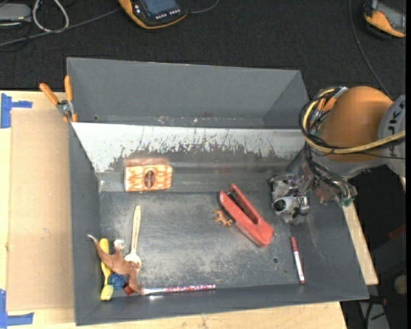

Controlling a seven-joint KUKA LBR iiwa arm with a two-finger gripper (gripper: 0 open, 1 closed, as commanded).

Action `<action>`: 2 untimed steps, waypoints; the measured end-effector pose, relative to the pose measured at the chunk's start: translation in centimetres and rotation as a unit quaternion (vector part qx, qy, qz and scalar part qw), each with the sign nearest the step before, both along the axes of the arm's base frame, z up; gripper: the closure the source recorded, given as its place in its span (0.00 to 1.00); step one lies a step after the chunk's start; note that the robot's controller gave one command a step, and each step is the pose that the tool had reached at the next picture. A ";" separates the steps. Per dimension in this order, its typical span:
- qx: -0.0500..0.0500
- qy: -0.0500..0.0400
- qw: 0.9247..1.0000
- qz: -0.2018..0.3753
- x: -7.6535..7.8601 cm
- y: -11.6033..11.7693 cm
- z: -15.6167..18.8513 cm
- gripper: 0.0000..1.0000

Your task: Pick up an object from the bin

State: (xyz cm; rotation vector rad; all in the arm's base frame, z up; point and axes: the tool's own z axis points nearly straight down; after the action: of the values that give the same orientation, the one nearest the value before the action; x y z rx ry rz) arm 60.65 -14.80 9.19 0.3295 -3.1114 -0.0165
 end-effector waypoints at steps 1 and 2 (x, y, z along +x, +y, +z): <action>0.001 -0.003 1.000 0.000 0.2 0.1 3.8 1.00; 0.000 -0.004 1.000 0.000 0.3 0.1 6.8 1.00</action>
Offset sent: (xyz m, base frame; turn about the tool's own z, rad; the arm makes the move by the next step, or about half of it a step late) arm 0.0029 -0.0005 0.0764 0.0008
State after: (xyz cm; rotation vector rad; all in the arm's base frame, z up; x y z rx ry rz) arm 60.95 -14.65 16.04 0.3291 -3.1196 -0.0154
